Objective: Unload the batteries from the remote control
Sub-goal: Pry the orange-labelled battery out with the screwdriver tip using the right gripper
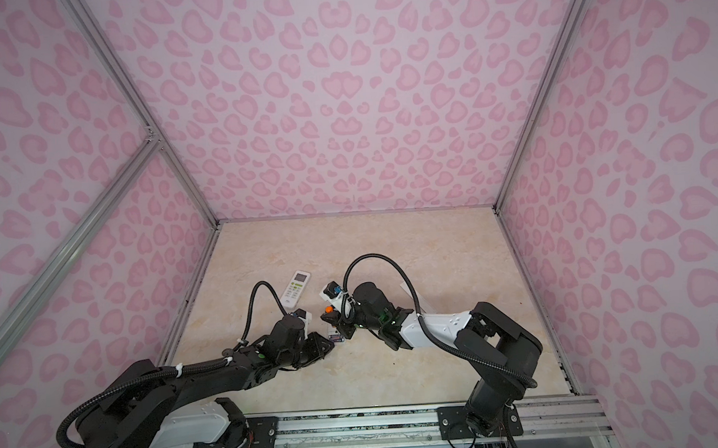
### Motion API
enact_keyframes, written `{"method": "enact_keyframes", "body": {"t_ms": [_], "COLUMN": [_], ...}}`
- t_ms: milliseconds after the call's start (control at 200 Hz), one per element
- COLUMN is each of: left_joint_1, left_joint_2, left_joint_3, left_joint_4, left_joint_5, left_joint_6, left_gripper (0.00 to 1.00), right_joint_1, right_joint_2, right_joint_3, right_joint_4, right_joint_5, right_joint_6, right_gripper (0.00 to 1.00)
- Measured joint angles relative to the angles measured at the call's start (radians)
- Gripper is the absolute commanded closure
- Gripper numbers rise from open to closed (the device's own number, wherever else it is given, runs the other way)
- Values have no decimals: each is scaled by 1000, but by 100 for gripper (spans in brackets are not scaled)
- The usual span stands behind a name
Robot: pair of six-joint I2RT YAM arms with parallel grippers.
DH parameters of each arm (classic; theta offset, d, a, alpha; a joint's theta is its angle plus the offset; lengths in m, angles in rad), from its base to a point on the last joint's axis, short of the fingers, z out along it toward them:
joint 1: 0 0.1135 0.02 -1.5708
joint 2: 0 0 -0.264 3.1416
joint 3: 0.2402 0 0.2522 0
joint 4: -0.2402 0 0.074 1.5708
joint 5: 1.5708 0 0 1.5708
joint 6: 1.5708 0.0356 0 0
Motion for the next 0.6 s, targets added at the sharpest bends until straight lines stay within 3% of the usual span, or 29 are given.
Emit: {"method": "enact_keyframes", "body": {"t_ms": [115,420,600], "left_joint_1": [-1,-4,-20], "left_joint_2": [23,33,15], "left_joint_3": [0,-2,-3], "left_joint_4": [10,38,43], "left_joint_5": [2,3,10], "left_joint_6": [-17,-26,-27], "left_gripper": [74,94,97], "right_joint_1": [-5,-18,-32], "right_joint_2": [8,17,20], "right_joint_3": [-5,-5,10], "right_joint_4": [18,34,4], "right_joint_5": [-3,6,20], "right_joint_6": [21,106,155], "right_gripper": [100,100,100]}}
